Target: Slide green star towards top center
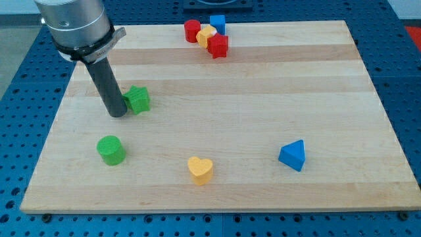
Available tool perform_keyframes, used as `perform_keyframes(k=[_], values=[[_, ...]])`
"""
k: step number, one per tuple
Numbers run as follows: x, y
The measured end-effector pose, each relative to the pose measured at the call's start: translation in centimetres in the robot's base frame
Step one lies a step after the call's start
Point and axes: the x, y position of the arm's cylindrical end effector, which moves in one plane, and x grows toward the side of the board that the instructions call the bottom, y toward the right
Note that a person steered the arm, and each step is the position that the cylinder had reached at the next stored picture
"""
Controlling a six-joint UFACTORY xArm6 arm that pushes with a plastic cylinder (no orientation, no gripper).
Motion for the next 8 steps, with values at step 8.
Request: perform_keyframes(k=[8], values=[[-4.8, 10.4]])
